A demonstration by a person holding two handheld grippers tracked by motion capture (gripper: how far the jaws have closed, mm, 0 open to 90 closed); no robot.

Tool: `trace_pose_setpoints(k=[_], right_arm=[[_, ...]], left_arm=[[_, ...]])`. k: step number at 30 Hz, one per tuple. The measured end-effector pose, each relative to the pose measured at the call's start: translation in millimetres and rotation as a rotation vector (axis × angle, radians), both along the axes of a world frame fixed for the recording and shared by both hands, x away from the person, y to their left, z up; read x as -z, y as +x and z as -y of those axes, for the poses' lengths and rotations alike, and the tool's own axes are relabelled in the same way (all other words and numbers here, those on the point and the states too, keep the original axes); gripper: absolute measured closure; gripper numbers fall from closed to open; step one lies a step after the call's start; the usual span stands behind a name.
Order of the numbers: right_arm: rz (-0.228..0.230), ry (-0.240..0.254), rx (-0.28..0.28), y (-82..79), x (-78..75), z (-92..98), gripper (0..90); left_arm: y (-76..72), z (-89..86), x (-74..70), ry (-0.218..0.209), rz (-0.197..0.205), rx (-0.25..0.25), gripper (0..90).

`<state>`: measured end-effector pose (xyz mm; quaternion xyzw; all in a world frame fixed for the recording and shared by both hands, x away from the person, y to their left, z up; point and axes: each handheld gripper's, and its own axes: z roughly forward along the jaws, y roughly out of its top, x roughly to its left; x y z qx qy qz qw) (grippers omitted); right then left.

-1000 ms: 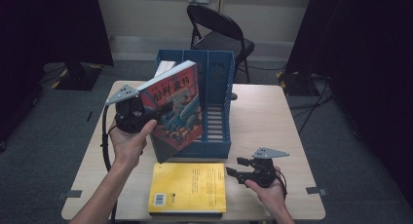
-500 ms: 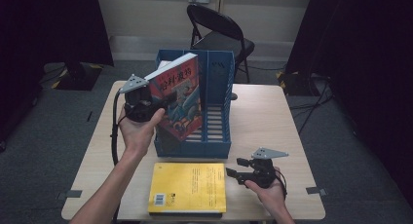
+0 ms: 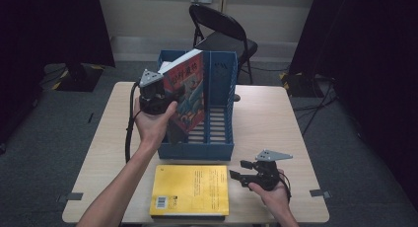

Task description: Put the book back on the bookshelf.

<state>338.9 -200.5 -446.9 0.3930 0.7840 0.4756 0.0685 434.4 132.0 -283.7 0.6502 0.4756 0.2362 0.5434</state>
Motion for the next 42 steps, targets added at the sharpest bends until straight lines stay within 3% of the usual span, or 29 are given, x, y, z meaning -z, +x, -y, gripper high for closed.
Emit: trace_pose_setpoints(k=[5, 9, 13, 21, 25, 29, 32, 42], right_arm=[[-0.006, -0.003, -0.001, 0.5, 1.9, -0.3, 34.4], [-0.009, -0.007, -0.011, 1.0, 2.3, -0.3, 34.7], [-0.009, -0.006, -0.012, 0.8, 1.7, 0.3, 34.7], [-0.012, 0.004, -0.006, 1.7, 2.0, 4.7, 34.5], [-0.008, 0.002, -0.006, 1.0, 0.9, 4.8, 34.6], [-0.009, 0.003, -0.006, 1.6, 1.3, 5.4, 34.5], [-0.010, 0.001, -0.008, 1.8, 1.8, 5.0, 34.6], [-0.015, -0.003, -0.010, 1.6, 2.9, 5.1, 34.5]], left_arm=[[10.6, 7.3, 4.8, -0.022, -0.011, -0.028, 74.6], [15.1, 18.3, 10.1, -0.011, -0.019, -0.052, 74.6], [21.1, 26.7, 16.4, 0.022, -0.009, -0.076, 74.6], [29.7, 33.9, 29.5, 0.009, 0.002, -0.098, 74.6], [30.2, 39.8, 37.2, 0.029, 0.033, -0.114, 74.6], [29.6, 42.7, 38.3, 0.022, 0.040, -0.108, 74.6], [31.2, 46.6, 40.7, 0.044, 0.050, -0.108, 74.6], [35.7, 44.5, 62.5, 0.021, 0.006, -0.111, 74.5]])
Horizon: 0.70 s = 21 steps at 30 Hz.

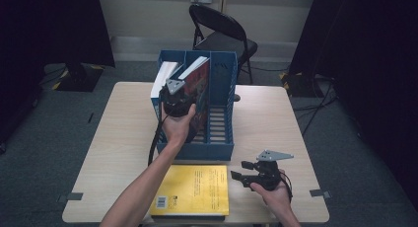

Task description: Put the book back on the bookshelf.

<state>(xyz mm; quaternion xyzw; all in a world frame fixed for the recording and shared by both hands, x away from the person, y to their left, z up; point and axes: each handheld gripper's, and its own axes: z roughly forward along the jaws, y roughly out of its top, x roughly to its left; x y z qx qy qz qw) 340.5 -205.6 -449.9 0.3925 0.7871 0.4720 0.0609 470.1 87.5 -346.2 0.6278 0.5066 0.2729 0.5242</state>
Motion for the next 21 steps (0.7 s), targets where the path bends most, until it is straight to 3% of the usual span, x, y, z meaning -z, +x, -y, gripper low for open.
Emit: trace_pose_setpoints(k=[4, 6, 14, 16, 18, 21], right_arm=[[-0.002, -0.005, 0.000, 0.9, 1.2, -0.7, 34.5], [-0.001, -0.006, -0.004, 0.2, 1.0, -1.9, 34.6], [0.000, -0.012, -0.004, -0.1, 1.5, -3.6, 34.6], [-0.002, -0.015, -0.005, -0.2, 1.8, -4.3, 34.6], [-0.002, -0.017, -0.006, -0.3, 2.3, -4.8, 34.6], [-0.007, -0.025, -0.007, -0.3, 3.5, -6.8, 34.6]], left_arm=[[-1.0, -1.4, 10.2, -0.002, -0.033, 0.021, 74.4], [-3.7, -0.3, 17.3, 0.028, -0.024, 0.044, 74.4], [-16.4, -4.8, 25.0, 0.067, -0.020, 0.096, 73.7], [-21.5, -9.3, 28.7, 0.057, -0.023, 0.121, 72.5], [-26.3, -11.3, 32.6, 0.067, -0.003, 0.122, 71.8], [-29.0, -13.2, 33.8, 0.065, -0.006, 0.122, 70.8]])
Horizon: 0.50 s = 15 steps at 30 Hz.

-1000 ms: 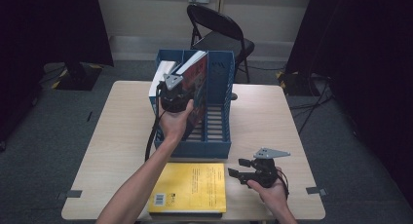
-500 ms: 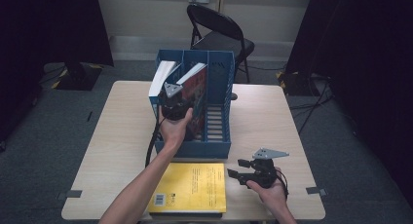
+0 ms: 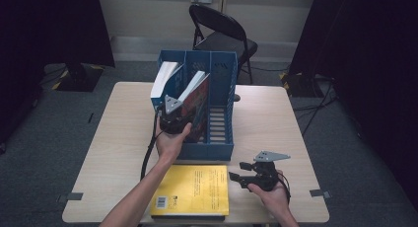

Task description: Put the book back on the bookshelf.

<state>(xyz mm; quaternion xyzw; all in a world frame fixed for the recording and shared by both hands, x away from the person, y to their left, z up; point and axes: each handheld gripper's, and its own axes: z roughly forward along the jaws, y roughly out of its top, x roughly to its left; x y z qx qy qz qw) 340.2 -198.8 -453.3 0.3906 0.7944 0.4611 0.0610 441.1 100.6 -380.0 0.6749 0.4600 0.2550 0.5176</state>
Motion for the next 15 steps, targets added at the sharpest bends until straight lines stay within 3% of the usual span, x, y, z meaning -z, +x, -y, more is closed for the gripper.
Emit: trace_pose_setpoints(k=[4, 5, 15], right_arm=[[0.001, -0.005, -0.007, -0.5, 0.4, -2.3, 34.6], [0.001, -0.006, -0.006, -0.7, 0.6, -2.9, 34.6], [-0.003, -0.015, -0.025, -0.6, 2.3, -5.5, 34.4]], left_arm=[[-3.3, -1.5, 0.8, -0.001, 0.001, 0.028, 68.6], [-3.5, -4.9, 0.9, -0.020, -0.010, 0.054, 67.2], [-4.6, -13.6, -2.1, -0.007, -0.025, 0.097, 60.4]])
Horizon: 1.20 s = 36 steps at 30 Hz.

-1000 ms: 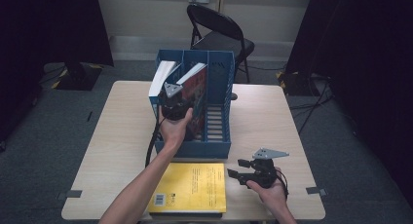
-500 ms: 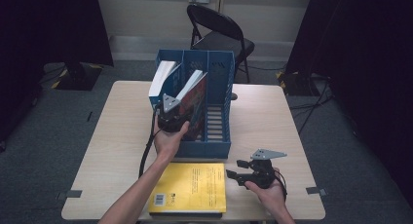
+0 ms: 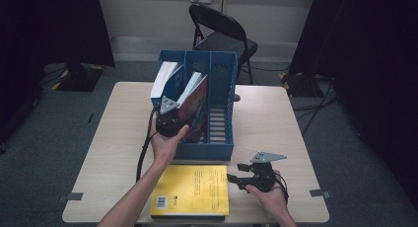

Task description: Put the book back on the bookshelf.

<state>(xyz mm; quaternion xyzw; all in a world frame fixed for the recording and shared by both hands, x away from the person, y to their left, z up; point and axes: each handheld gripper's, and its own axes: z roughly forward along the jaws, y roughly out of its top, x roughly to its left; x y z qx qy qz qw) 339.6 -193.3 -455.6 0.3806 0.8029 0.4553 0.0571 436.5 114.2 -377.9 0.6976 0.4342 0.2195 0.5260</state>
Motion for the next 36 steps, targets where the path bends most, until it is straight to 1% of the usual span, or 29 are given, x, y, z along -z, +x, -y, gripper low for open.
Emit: trace_pose_setpoints(k=[1, 3, 4, 5, 6, 7, 9, 10, 11, 12, 13, 15, 16, 19, 21, 24, 26, 28, 29, 32, 34, 35, 36], right_arm=[[0.001, 0.001, -0.001, -0.1, 0.0, 0.2, 34.4], [0.000, 0.002, 0.001, -0.1, 0.2, 0.7, 34.4], [0.000, 0.002, 0.001, -0.1, 0.2, 0.7, 34.4], [0.001, 0.002, 0.001, -0.2, 0.1, 0.7, 34.4], [0.000, 0.003, 0.000, -0.4, 0.0, 0.7, 34.4], [0.001, 0.002, -0.001, -0.4, 0.0, 0.6, 34.4], [0.001, 0.001, 0.000, -0.3, 0.2, 0.6, 34.4], [0.000, 0.000, 0.001, -0.1, 0.4, 0.5, 34.4], [-0.001, -0.001, 0.001, 0.0, 0.4, 0.3, 34.4], [-0.003, -0.001, 0.001, 0.1, 0.5, 0.0, 34.4], [-0.002, -0.002, -0.001, 0.2, 0.7, -0.4, 34.4], [-0.003, -0.004, -0.003, 0.3, 0.9, -1.2, 34.4], [-0.002, -0.004, -0.003, 0.4, 0.9, -1.4, 34.4], [-0.001, -0.003, -0.002, 0.2, 0.5, -1.5, 34.4], [-0.002, -0.004, -0.002, 0.5, 0.8, -1.1, 34.4], [-0.002, -0.005, -0.003, 0.4, 0.9, -1.3, 34.4], [-0.002, -0.006, -0.003, 0.2, 0.6, -1.4, 34.4], [-0.002, -0.005, -0.002, 0.2, 0.6, -1.0, 34.4], [-0.001, -0.005, -0.002, 0.2, 0.6, -1.0, 34.4], [-0.003, -0.007, -0.004, 0.3, 0.8, -1.5, 34.4], [-0.003, -0.008, -0.006, 0.2, 0.9, -2.1, 34.4], [-0.004, -0.009, -0.006, 0.2, 0.8, -2.3, 34.4], [-0.004, -0.008, -0.006, 0.4, 0.8, -2.6, 34.4]], left_arm=[[-0.2, -0.1, 0.0, 0.001, 0.001, 0.001, 60.3], [-0.8, 0.4, 0.5, 0.014, 0.016, -0.002, 60.1], [-0.7, -0.6, 0.7, 0.011, 0.012, 0.003, 59.3], [-0.1, -1.8, 1.1, -0.005, 0.007, 0.008, 57.7], [0.4, -2.4, 1.6, -0.008, 0.010, 0.010, 56.2], [0.6, -2.8, 1.7, -0.002, 0.016, 0.011, 55.3], [0.5, -3.5, 1.8, -0.003, 0.012, 0.007, 53.0], [0.5, -4.0, 1.6, 0.002, 0.012, 0.011, 53.0], [0.1, -4.9, 0.6, 0.029, 0.017, 0.016, 53.3], [-0.4, -5.8, -0.2, 0.046, 0.015, 0.021, 53.9], [-0.2, -8.7, -1.0, 0.024, -0.019, 0.027, 53.0], [1.7, -12.2, -2.7, -0.005, -0.058, 0.027, 49.3], [2.5, -13.9, -4.3, -0.011, -0.073, 0.024, 48.2], [3.0, -18.0, -8.9, -0.021, -0.082, 0.040, 48.5], [3.4, -17.6, -12.1, 0.002, -0.092, 0.045, 48.7], [4.7, -18.3, -18.1, 0.012, -0.117, 0.054, 48.5], [5.1, -20.0, -23.0, 0.005, -0.118, 0.060, 48.1], [5.4, -21.5, -26.9, 0.011, -0.125, 0.067, 48.4], [5.5, -22.6, -30.0, 0.022, -0.129, 0.072, 48.6], [5.5, -24.6, -37.4, 0.018, -0.123, 0.072, 48.9], [5.9, -23.9, -42.2, 0.029, -0.127, 0.070, 49.4], [6.2, -23.1, -44.9, 0.046, -0.129, 0.070, 49.8], [6.3, -22.7, -46.9, 0.054, -0.131, 0.072, 50.0]])
